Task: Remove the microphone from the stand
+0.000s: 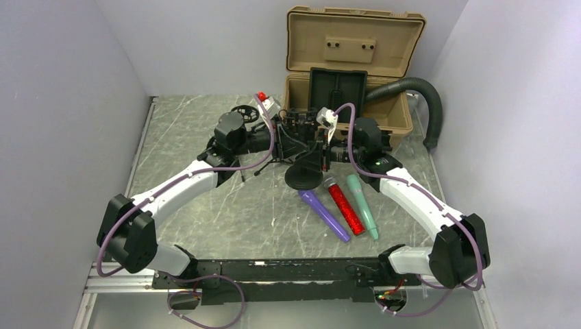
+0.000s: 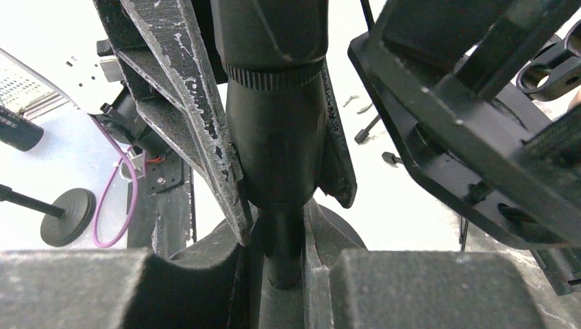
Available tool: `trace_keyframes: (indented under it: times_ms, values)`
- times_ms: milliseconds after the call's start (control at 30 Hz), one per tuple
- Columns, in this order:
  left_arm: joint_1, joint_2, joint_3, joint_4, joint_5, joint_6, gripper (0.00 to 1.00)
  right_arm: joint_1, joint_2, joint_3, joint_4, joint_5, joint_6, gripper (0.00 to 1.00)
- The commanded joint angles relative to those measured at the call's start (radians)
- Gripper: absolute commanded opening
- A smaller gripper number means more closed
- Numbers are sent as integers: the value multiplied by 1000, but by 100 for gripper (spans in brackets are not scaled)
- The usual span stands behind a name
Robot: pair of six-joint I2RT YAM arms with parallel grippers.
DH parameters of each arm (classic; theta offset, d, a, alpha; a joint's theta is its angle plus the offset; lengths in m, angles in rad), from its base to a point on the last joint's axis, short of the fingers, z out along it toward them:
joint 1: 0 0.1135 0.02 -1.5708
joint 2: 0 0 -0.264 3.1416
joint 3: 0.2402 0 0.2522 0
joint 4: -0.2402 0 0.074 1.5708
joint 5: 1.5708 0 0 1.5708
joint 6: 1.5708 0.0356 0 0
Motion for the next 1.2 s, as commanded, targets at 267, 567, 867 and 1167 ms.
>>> trace_keyframes:
  times_ms: [267, 567, 867, 1167]
  values:
    - [-1, -63, -18, 73, 35, -20, 0, -12, -67, 4, 115, -13, -17, 19]
    - [7, -89, -34, 135, 78, -59, 0, -22, -79, -19, 132, -4, -10, 46]
    - [59, -133, -51, 144, 89, -59, 0, -35, -97, -31, 129, -2, -16, 55]
    - [113, -231, -59, 46, 123, 35, 0, -53, -119, -43, 121, -24, -29, 79]
